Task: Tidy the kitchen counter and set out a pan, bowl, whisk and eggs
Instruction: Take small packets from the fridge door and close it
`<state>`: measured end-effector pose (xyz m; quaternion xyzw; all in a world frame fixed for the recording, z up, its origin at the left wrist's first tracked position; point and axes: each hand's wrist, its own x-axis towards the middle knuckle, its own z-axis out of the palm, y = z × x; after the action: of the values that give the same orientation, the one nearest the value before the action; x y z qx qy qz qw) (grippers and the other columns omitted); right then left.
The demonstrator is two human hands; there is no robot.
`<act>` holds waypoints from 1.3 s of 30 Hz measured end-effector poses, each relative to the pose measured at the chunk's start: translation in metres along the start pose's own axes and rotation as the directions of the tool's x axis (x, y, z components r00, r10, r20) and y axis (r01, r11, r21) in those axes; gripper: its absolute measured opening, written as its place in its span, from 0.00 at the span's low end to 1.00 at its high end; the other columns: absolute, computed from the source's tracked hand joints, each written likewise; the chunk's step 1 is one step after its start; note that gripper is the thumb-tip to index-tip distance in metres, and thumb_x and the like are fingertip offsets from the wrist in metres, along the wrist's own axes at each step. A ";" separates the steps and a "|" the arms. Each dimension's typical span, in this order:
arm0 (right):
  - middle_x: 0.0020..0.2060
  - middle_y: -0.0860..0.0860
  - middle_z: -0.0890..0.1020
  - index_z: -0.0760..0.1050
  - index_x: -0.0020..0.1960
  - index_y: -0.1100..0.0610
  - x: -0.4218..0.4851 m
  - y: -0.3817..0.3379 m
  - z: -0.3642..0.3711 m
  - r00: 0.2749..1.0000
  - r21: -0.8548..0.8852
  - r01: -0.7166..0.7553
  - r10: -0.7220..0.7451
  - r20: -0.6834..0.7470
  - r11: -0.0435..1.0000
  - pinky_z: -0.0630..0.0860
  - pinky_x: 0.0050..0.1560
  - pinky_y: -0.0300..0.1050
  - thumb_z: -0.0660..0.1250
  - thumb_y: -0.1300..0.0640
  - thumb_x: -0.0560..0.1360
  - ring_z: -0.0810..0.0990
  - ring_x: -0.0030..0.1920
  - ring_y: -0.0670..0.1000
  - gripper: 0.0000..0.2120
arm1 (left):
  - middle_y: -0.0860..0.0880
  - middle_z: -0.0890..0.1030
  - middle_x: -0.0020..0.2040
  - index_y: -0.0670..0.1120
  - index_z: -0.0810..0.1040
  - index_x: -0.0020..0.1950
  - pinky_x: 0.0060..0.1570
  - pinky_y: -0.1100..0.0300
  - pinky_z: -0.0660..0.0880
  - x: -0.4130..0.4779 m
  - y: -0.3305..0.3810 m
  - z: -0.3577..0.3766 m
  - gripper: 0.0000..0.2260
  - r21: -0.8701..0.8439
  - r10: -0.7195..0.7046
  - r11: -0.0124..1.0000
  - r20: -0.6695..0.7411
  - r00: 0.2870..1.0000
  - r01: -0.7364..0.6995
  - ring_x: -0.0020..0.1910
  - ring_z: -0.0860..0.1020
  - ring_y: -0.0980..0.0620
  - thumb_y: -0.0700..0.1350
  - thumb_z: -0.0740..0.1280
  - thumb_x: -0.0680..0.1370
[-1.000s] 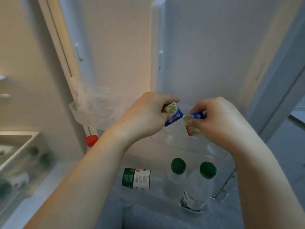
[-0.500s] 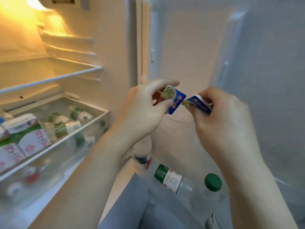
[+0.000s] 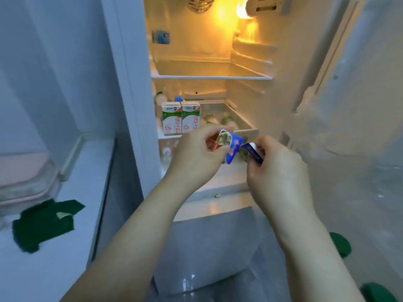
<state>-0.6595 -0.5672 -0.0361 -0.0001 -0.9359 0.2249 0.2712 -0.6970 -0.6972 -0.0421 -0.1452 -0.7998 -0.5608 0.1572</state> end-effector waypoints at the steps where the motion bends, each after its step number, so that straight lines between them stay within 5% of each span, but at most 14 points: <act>1: 0.38 0.53 0.77 0.71 0.44 0.56 -0.005 -0.006 0.005 0.999 0.024 0.026 -0.027 0.034 0.999 0.56 0.36 0.49 0.61 0.62 0.74 0.67 0.40 0.59 0.02 | 0.49 0.82 0.42 0.57 0.80 0.44 0.47 0.45 0.79 -0.011 -0.001 -0.009 0.16 0.008 -0.040 0.999 -0.021 0.999 0.040 0.44 0.80 0.46 0.34 0.68 0.71; 5: 0.44 0.54 0.80 0.73 0.49 0.56 -0.030 -0.035 0.020 0.987 0.117 0.100 -0.113 0.112 0.988 0.58 0.36 0.48 0.61 0.60 0.75 0.72 0.44 0.60 0.04 | 0.49 0.83 0.41 0.58 0.81 0.43 0.44 0.43 0.80 -0.054 -0.008 -0.047 0.15 0.100 -0.141 0.983 -0.113 0.984 0.153 0.43 0.81 0.44 0.36 0.65 0.70; 9: 0.42 0.55 0.80 0.74 0.49 0.56 -0.056 -0.070 0.039 0.955 0.258 0.207 -0.252 0.156 0.944 0.65 0.37 0.48 0.62 0.58 0.76 0.75 0.44 0.61 0.04 | 0.52 0.83 0.40 0.51 0.82 0.50 0.44 0.60 0.78 -0.102 -0.008 -0.090 0.13 0.190 -0.180 0.953 -0.270 0.946 0.235 0.39 0.78 0.53 0.36 0.67 0.71; 11: 0.38 0.53 0.78 0.71 0.45 0.55 -0.069 -0.089 0.044 0.935 0.336 0.239 -0.309 0.172 0.911 0.62 0.35 0.47 0.63 0.58 0.76 0.71 0.39 0.59 0.02 | 0.51 0.83 0.41 0.51 0.82 0.50 0.42 0.61 0.76 -0.127 -0.005 -0.108 0.13 0.228 -0.196 0.932 -0.341 0.919 0.283 0.39 0.78 0.52 0.36 0.68 0.71; 18: 0.41 0.54 0.79 0.74 0.47 0.55 -0.154 -0.167 0.043 0.791 0.512 0.350 -0.541 0.288 0.785 0.66 0.38 0.46 0.63 0.59 0.74 0.72 0.41 0.59 0.03 | 0.54 0.82 0.42 0.48 0.83 0.54 0.37 0.73 0.72 -0.253 0.025 -0.174 0.15 0.314 -0.217 0.823 -0.596 0.773 0.473 0.34 0.75 0.66 0.34 0.68 0.70; 21: 0.40 0.54 0.78 0.74 0.48 0.56 -0.197 -0.194 0.026 0.713 0.579 0.390 -0.633 0.302 0.716 0.66 0.38 0.47 0.62 0.58 0.75 0.72 0.42 0.59 0.04 | 0.54 0.83 0.43 0.50 0.83 0.52 0.40 0.67 0.74 -0.312 0.051 -0.189 0.16 0.301 -0.204 0.785 -0.699 0.685 0.541 0.35 0.76 0.64 0.33 0.67 0.70; 25: 0.39 0.54 0.78 0.73 0.45 0.55 -0.280 -0.222 -0.012 0.566 0.693 0.444 -0.777 0.276 0.569 0.65 0.36 0.46 0.63 0.58 0.74 0.70 0.39 0.58 0.01 | 0.61 0.79 0.38 0.50 0.83 0.52 0.35 0.76 0.68 -0.416 0.100 -0.190 0.15 0.274 -0.195 0.683 -0.824 0.532 0.676 0.32 0.74 0.69 0.34 0.66 0.72; 28: 0.39 0.53 0.79 0.75 0.47 0.55 -0.353 -0.228 -0.051 0.446 0.765 0.449 -0.857 0.257 0.463 0.65 0.36 0.45 0.63 0.59 0.73 0.71 0.39 0.58 0.03 | 0.62 0.79 0.38 0.52 0.83 0.52 0.36 0.73 0.70 -0.504 0.140 -0.175 0.14 0.210 -0.182 0.610 -0.902 0.392 0.765 0.33 0.74 0.66 0.36 0.66 0.72; 34: 0.37 0.48 0.79 0.74 0.43 0.52 -0.484 -0.221 -0.127 0.169 0.896 0.333 -0.953 0.250 0.294 0.67 0.38 0.43 0.66 0.56 0.71 0.76 0.41 0.54 0.01 | 0.55 0.83 0.43 0.50 0.83 0.51 0.37 0.74 0.71 -0.651 0.205 -0.128 0.12 0.028 -0.143 0.568 -0.981 0.133 0.823 0.34 0.76 0.65 0.36 0.67 0.73; 39: 0.35 0.47 0.81 0.75 0.42 0.52 -0.602 -0.209 -0.197 -0.087 0.966 0.191 -0.977 0.194 0.174 0.70 0.35 0.43 0.67 0.53 0.73 0.78 0.38 0.51 0.03 | 0.58 0.79 0.36 0.49 0.81 0.47 0.32 0.74 0.69 -0.778 0.271 -0.076 0.11 -0.161 -0.074 0.518 -0.987 -0.144 0.840 0.29 0.73 0.67 0.34 0.68 0.71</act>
<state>-0.0200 -0.7457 -0.1056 0.7067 -0.5819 0.3374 -0.2194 0.1272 -0.7228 -0.1094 0.6379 -0.5878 -0.2459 0.4326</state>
